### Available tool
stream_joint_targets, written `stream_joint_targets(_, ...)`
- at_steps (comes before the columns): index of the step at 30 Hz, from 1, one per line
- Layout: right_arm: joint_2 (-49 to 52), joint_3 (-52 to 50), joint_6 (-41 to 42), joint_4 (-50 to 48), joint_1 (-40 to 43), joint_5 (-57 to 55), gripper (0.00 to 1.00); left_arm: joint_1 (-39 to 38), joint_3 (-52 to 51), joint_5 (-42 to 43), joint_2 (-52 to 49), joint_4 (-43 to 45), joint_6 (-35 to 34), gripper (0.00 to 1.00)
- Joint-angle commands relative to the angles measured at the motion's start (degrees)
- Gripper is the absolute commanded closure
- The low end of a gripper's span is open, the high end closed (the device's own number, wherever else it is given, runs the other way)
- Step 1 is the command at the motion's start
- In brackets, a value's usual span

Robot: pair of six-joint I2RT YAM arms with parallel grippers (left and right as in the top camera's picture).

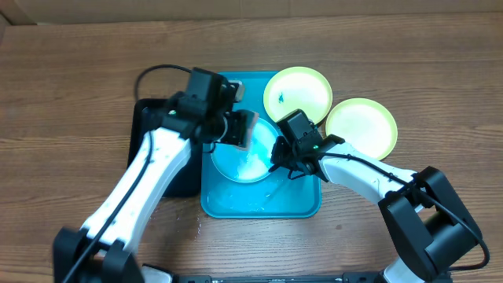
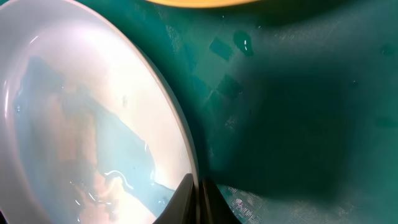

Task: Clean dirty plates on tray and stack at the side
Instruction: 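Carry the sponge with the left gripper back to the black tray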

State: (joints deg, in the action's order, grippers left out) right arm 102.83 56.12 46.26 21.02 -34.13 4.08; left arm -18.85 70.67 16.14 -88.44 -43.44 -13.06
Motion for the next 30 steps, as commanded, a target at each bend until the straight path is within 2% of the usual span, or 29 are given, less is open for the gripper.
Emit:
stream_joint_targets(1,0.1,0.1,-0.3,-0.1,0.0,0.1,0.96,3.2,0.8,-12.8,2.1,-3.4,1.5,0.96)
stream_joint_targets(6,0.1,0.1,-0.3,-0.1,0.0,0.1,0.96,8.7,0.7,-19.2,1.9,-8.9,1.2,0.96)
stream_joint_targets(15,0.1,0.1,-0.3,-0.1,0.0,0.1,0.96,18.4,-1.6,-19.3,1.9,-9.6,-0.5,0.96)
stream_joint_targets(30,0.1,0.1,-0.3,-0.2,0.0,0.1,0.96,19.3,-14.2,-19.3,1.5,1.0,-0.7,0.92)
